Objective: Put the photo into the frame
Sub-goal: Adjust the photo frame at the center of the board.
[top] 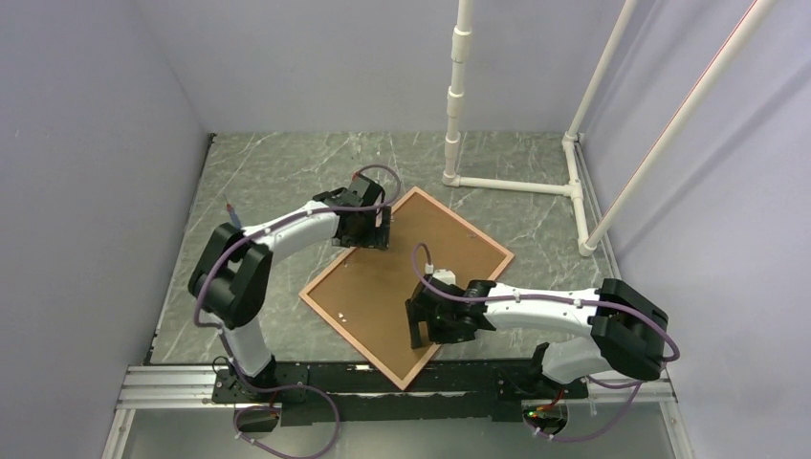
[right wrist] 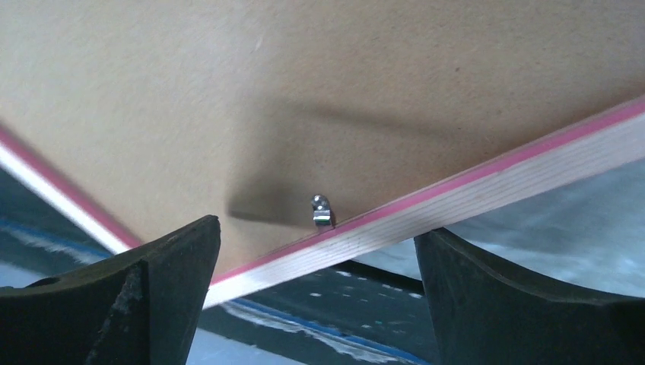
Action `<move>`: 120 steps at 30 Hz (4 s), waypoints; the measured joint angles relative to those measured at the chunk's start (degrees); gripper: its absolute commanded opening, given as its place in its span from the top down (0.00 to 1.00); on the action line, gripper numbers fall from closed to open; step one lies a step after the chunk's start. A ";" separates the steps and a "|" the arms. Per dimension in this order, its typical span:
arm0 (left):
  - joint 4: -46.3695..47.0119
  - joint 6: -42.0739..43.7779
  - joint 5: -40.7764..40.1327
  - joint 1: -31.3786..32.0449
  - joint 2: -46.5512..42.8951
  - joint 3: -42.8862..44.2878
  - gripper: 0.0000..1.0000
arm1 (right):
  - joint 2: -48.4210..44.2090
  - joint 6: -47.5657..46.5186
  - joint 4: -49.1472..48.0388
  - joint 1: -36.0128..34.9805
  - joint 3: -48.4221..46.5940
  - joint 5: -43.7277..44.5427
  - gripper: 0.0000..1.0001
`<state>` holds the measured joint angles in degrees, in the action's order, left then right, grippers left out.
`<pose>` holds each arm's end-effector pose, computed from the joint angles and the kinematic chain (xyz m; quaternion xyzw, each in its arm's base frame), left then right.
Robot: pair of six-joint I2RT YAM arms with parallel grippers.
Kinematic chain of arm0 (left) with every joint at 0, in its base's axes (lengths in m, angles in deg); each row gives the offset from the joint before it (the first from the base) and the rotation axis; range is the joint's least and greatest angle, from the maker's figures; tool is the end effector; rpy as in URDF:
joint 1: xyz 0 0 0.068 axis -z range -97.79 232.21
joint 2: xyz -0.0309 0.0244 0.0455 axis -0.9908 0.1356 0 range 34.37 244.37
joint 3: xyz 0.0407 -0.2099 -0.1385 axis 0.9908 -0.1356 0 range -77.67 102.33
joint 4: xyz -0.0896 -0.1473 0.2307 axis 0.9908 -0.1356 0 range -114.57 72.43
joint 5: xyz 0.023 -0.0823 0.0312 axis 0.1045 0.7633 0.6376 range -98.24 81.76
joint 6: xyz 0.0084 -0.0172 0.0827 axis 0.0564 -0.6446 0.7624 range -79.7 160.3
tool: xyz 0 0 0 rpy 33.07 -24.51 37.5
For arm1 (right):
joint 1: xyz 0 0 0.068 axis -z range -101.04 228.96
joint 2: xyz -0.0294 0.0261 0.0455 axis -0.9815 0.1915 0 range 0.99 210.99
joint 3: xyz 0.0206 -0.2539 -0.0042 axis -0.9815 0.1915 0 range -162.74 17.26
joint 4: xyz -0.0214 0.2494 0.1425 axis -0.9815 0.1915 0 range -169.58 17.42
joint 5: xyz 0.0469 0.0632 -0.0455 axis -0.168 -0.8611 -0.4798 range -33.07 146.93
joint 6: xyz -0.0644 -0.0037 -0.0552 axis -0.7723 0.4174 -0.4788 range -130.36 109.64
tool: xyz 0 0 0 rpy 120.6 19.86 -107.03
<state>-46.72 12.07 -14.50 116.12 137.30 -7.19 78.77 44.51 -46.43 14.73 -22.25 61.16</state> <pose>0.3432 -0.2209 0.1263 0.0346 0.9675 -0.0810 0.2371 0.1212 0.2380 0.0904 -0.0745 0.9834 0.1206 0.1132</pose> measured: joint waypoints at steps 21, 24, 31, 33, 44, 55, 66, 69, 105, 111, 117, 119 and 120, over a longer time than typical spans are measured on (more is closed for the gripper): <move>-8.28 -12.17 2.03 2.19 -45.46 -33.48 0.04 | -2.45 -14.82 -5.86 21.16 -12.41 -10.12 0.00; -8.55 -15.67 2.34 2.19 -51.28 -38.47 0.03 | -0.66 -19.39 -5.60 28.92 -16.65 -8.61 0.00; -8.31 -22.23 2.64 2.19 -58.99 -46.47 0.03 | 10.64 -26.64 -6.25 46.49 -18.69 -6.97 0.00; -7.45 -23.47 3.39 2.19 -58.82 -48.28 0.03 | 15.72 -27.98 -6.34 49.55 -19.67 -6.93 0.00; 4.94 -24.39 5.77 0.35 -52.76 -49.55 0.03 | 25.14 -32.24 -9.22 50.90 -24.85 -12.85 0.00; 5.68 -17.88 5.75 -1.68 -43.93 -44.48 0.03 | -1.84 -30.53 -9.46 52.06 0.92 -13.88 0.00; 4.59 -10.12 4.90 -4.11 -25.03 -30.88 0.04 | -15.04 -22.77 -6.36 51.63 10.99 -12.70 0.00; 4.70 -8.33 4.22 -4.76 -20.76 -27.02 0.03 | -14.49 -22.23 -6.16 51.49 10.71 -12.02 0.00; 0.28 -6.60 1.88 -5.44 -18.34 -22.71 0.04 | -9.27 -20.26 -6.16 40.89 7.56 -4.22 0.01; -2.16 -4.98 -2.91 -5.49 -15.56 -17.66 0.03 | -9.66 -17.94 -7.39 39.04 8.04 -4.26 0.00; -0.59 -3.43 -2.23 -9.64 -15.17 -18.67 0.06 | -9.60 -16.92 -8.09 38.73 8.09 -5.27 0.00; 0.55 -2.73 -0.87 -11.91 -14.93 -19.32 0.07 | -9.55 -16.85 -8.17 38.73 8.09 -5.38 0.00; 0.98 -2.47 -0.42 -12.79 -14.56 -19.41 0.08 | -9.51 -16.85 -8.22 38.73 8.09 -5.40 0.00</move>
<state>-45.74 9.60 -14.91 103.33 122.75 -26.60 69.26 27.66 -54.65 53.46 -14.16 55.76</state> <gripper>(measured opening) 0.939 0.993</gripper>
